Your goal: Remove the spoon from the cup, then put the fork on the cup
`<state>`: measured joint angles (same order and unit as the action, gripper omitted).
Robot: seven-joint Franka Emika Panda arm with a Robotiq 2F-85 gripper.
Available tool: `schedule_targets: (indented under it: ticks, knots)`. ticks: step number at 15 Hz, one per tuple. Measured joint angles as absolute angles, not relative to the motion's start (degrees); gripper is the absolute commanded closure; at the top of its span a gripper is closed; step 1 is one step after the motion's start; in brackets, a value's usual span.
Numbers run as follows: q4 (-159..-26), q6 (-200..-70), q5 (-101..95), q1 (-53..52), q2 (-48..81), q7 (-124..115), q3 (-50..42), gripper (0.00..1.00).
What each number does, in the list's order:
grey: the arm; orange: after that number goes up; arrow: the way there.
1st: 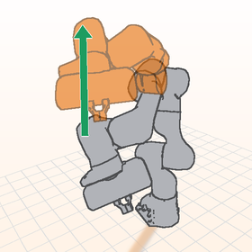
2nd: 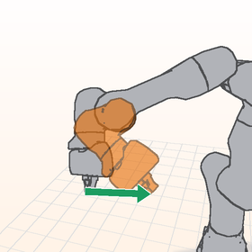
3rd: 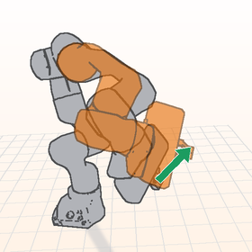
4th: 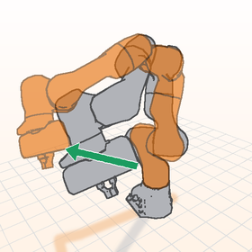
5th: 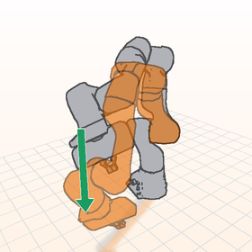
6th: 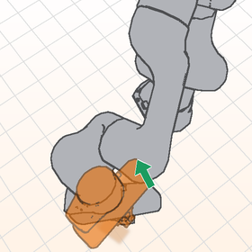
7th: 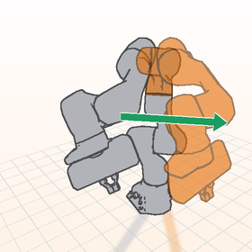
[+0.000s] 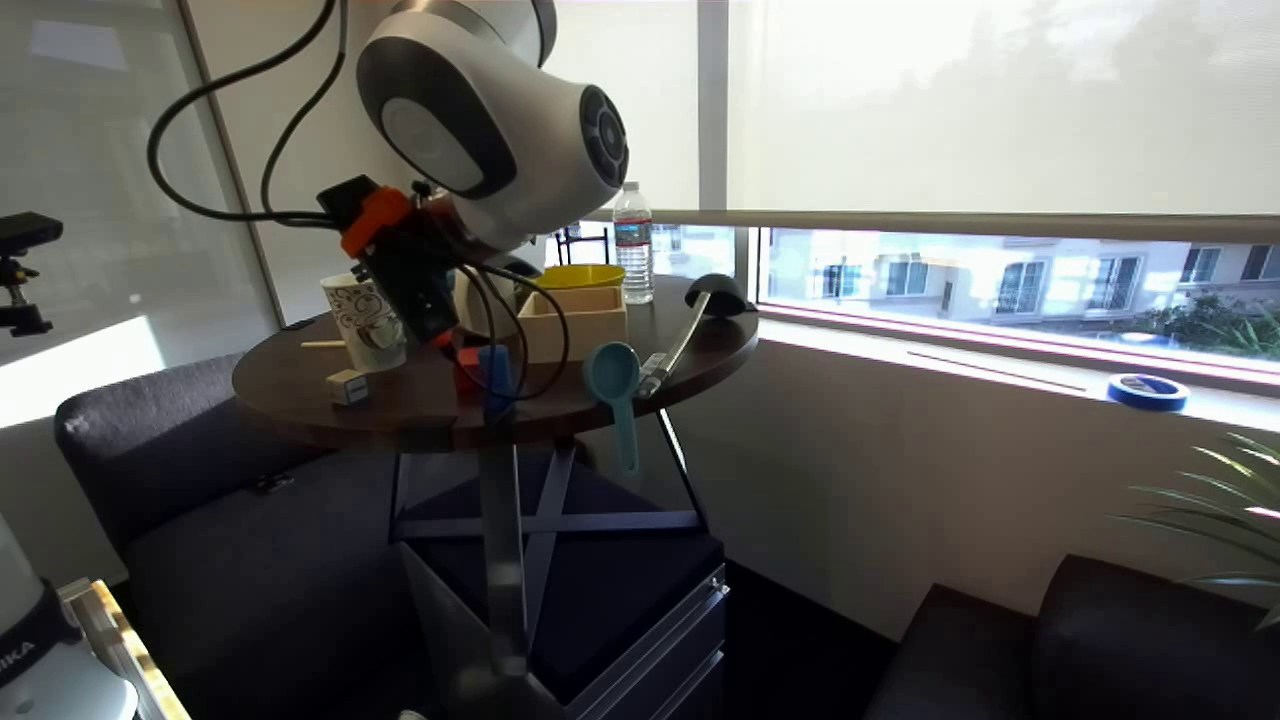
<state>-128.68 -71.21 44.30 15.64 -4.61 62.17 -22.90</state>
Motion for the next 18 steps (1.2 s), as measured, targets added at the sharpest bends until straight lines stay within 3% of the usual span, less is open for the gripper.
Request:
schedule_targets:
  ticks: [4, 10, 18]
  knots:
    - [-128.66, -71.21, 44.29, 15.65, -4.51, 61.76, -22.64, 0.46]
    - [-128.15, -71.22, 44.29, 15.74, -4.50, 61.00, -22.51, 0.03]
    - [-125.40, -77.85, 41.91, 15.88, -10.95, 54.25, -19.43, 0.00]
